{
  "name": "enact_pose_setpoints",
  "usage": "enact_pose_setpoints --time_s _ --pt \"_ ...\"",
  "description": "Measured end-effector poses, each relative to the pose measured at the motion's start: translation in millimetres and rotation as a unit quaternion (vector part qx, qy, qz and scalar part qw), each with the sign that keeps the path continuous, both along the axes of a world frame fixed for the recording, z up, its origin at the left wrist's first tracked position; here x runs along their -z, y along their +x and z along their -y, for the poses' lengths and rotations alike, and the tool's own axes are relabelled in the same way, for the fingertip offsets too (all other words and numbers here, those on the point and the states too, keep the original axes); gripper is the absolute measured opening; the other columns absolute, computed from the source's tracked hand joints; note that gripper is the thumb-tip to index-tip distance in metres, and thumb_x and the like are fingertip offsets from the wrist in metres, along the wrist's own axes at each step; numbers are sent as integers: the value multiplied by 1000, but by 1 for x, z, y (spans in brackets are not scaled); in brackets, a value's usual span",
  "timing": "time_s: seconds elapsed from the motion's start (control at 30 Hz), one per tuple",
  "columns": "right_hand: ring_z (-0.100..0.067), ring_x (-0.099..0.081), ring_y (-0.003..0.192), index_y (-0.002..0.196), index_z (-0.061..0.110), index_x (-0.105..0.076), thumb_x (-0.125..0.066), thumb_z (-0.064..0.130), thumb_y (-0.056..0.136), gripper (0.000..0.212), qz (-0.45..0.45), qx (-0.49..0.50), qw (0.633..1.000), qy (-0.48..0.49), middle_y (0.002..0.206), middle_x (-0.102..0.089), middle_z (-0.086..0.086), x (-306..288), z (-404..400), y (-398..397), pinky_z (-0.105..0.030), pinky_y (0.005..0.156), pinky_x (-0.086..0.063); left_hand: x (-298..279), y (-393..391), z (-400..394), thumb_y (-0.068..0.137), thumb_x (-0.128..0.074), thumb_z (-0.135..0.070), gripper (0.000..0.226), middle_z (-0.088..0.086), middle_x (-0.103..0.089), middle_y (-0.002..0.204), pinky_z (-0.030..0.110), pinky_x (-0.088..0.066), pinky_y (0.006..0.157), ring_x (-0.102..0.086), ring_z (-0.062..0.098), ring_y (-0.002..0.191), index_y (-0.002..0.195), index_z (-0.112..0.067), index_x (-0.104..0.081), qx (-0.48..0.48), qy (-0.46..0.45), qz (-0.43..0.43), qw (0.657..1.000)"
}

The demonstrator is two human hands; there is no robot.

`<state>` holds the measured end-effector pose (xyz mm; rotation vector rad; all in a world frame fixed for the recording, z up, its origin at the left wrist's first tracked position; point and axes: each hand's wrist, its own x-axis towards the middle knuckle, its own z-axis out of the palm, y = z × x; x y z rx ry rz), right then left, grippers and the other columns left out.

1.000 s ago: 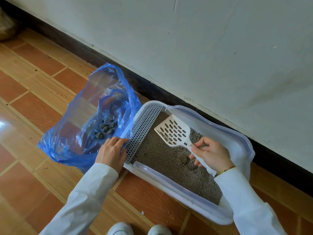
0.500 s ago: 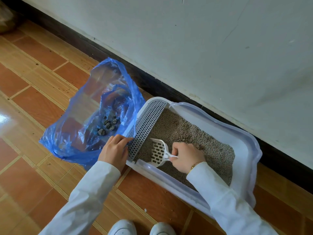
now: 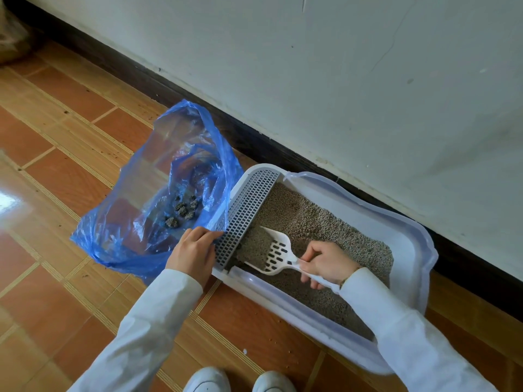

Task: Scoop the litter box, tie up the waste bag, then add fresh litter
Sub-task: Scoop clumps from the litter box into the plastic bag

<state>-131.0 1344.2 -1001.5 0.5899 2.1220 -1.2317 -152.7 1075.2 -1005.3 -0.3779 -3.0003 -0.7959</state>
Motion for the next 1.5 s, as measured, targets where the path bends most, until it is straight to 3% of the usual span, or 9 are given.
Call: enact_pose_setpoints --time_s 0.47,0.7,0.87,1.1,1.17,1.23,1.3,1.43,1.5 --pt "-23 -51 50 81 2 -51 -64 5 88 15 -100 110 986 -73 69 -67 -21 -61 -20 17 -29 49 -43 -4 2 -3 73 -65 14 36 18 -66 87 47 -53 71 -60 39 78 103 -4 -70 9 -11 2 1000" --pt "-25 -57 51 82 4 -56 -68 14 86 16 -138 71 987 -43 70 -72 -16 -69 -10 0 -35 54 -50 -4 2 -1 72 -67 12 35 15 -66 87 46 -55 66 -60 35 76 103 -6 -71 11 -12 -1 1000" --pt "-22 -60 50 82 6 -58 -69 17 85 16 -159 44 986 -25 67 -72 -10 -74 4 -28 -32 52 -52 -3 1 6 76 -67 6 32 12 -65 86 45 -54 65 -59 33 75 104 -9 -71 4 -7 -3 1000" --pt "-14 -61 45 76 14 -54 -69 27 85 22 -203 -53 978 17 64 -71 -4 -75 79 -100 -26 46 -51 -2 1 10 75 -68 5 31 11 -66 86 43 -54 60 -61 32 73 102 -9 -71 20 5 2 1000" --pt "-15 -64 52 78 15 -53 -68 30 85 23 -224 -100 968 59 67 -70 -3 -70 104 -115 -29 52 -54 -1 1 12 79 -65 1 31 10 -66 90 44 -54 64 -61 31 79 107 -11 -70 21 4 8 1000" --pt "-23 -66 71 82 17 -50 -65 31 86 21 -261 -177 936 155 79 -70 -3 -64 123 -123 -33 64 -51 1 1 14 84 -60 -5 32 10 -64 97 45 -51 72 -58 31 87 114 -14 -66 17 11 20 1000" --pt "-30 -63 82 88 21 -45 -62 27 88 18 -312 -250 885 240 87 -67 -7 -58 136 -124 -33 64 -42 3 1 14 86 -56 -7 33 9 -63 100 44 -49 75 -56 30 90 117 -15 -64 12 20 26 999" --pt "-32 -66 85 121 19 -44 -59 17 89 35 -426 -384 728 376 92 -67 -10 -47 146 -118 -34 59 -37 6 2 13 90 -50 -11 35 8 -60 107 40 -46 80 -53 28 97 124 -18 -59 9 15 36 999" --pt "-30 -65 82 127 16 -42 -54 13 90 39 -450 -419 684 392 91 -65 -10 -44 145 -114 -36 61 -43 7 2 14 92 -48 -12 36 7 -59 110 40 -45 83 -52 27 100 126 -19 -57 10 10 40 999"
